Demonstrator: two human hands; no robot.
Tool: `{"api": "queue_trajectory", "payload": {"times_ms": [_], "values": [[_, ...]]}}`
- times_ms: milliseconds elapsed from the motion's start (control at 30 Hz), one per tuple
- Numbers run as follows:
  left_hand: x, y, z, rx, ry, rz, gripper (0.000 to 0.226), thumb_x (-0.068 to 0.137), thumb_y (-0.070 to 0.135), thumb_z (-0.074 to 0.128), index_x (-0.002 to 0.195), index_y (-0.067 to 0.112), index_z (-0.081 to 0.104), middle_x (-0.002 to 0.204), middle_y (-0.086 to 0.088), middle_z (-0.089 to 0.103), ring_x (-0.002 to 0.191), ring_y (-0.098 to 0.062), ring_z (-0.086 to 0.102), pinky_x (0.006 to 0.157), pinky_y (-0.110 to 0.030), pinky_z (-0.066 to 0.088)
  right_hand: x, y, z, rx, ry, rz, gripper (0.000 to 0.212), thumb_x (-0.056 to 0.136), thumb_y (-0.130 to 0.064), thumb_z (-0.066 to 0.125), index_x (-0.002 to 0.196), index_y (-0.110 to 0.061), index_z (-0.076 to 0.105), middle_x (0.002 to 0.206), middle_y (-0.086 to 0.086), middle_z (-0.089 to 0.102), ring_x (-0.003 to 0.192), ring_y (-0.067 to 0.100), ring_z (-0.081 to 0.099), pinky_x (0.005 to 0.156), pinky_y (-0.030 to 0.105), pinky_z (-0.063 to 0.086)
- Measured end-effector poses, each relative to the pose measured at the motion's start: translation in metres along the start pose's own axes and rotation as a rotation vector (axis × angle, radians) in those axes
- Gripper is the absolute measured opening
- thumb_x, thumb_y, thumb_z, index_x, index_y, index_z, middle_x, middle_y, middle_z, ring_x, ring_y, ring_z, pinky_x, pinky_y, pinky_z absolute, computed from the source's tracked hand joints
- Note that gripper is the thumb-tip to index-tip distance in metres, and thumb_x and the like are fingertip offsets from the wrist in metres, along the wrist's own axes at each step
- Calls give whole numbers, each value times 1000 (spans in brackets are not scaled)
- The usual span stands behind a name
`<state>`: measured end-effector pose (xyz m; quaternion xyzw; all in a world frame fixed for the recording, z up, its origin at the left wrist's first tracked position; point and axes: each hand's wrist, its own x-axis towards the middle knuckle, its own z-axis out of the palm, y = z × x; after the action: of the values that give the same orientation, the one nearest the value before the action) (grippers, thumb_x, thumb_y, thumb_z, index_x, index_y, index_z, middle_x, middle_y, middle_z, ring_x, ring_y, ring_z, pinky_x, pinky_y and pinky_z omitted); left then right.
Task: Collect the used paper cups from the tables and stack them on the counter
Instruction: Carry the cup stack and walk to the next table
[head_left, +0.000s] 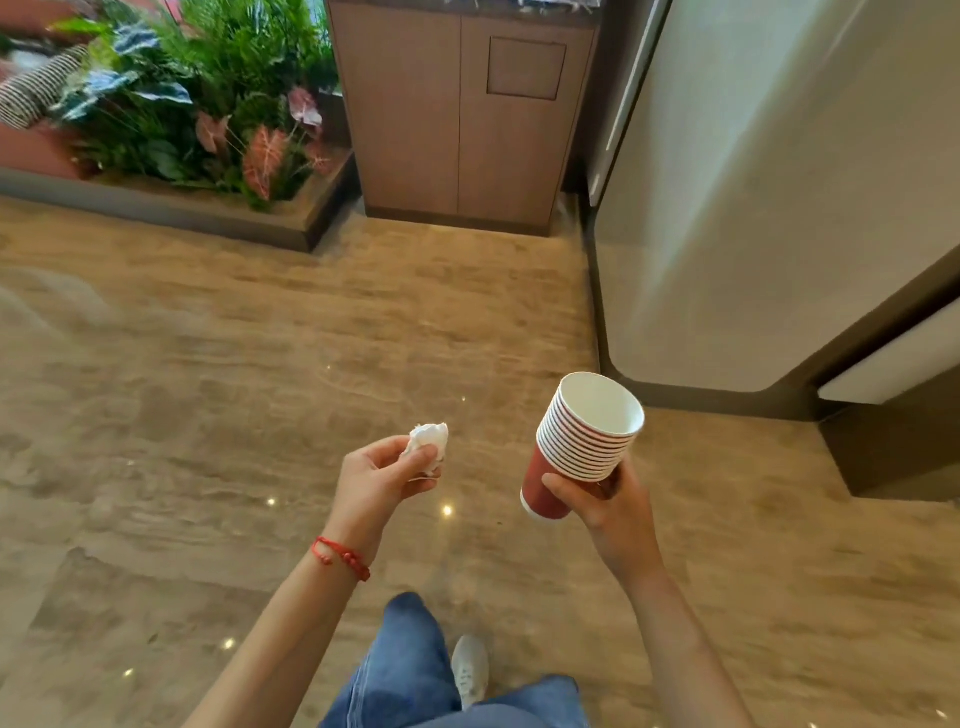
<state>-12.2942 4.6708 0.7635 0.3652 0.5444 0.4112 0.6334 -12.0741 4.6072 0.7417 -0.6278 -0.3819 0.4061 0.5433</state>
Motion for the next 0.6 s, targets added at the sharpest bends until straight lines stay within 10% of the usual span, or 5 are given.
{"api": "queue_trajectory", "payload": {"times_ms": [600], "values": [[399,160,130,20,-84,9,6,80,6,65,84,6,71,70,-5,67,63,-12,64,57,-18,52,425,-55,49,38,22,-16,57,57,-20,84,108,-17,58,100,-4,71,93,9,66,73,16,51]]}}
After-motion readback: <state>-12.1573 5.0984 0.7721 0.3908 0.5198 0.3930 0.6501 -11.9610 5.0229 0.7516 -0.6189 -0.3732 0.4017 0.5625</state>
